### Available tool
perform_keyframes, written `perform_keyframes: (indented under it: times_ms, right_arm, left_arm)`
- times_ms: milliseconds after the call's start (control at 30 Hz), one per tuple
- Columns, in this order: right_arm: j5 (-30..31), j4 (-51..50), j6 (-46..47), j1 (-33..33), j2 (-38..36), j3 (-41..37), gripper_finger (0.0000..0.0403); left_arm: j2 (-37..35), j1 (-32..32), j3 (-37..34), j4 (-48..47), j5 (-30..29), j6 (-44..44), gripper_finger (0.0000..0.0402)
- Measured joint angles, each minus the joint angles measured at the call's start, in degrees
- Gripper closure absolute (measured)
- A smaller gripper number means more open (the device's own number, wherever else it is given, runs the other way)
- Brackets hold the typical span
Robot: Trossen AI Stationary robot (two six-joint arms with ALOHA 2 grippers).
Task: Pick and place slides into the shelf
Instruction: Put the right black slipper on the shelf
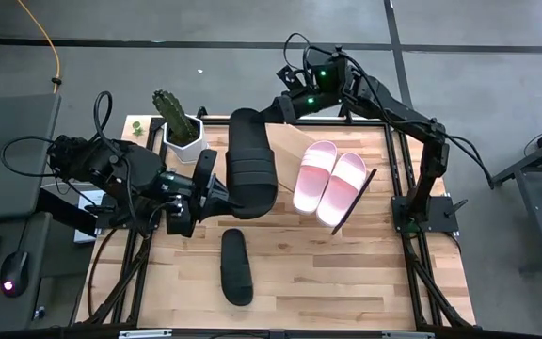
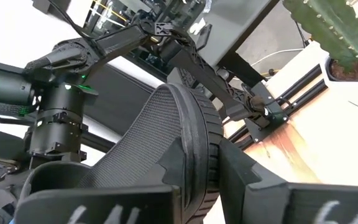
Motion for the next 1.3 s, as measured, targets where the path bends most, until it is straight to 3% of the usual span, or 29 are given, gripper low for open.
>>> perform_keyframes:
  times_ms: [867, 1300]
  right_arm:
    - [-1.6, -1.5, -2.1, -3.5, 0.0, 0.0, 0.0372]
    - [0.0, -3.5, -4.4, -4.5, 0.0, -0.1, 0.0373]
  left_arm:
    - [0.0, 0.0, 0.0, -0.6, -2.3, -18.1, 0.0325]
    - [-0.1, -0.2, 0.0, -0.2, -1.5, -28.4, 0.0231]
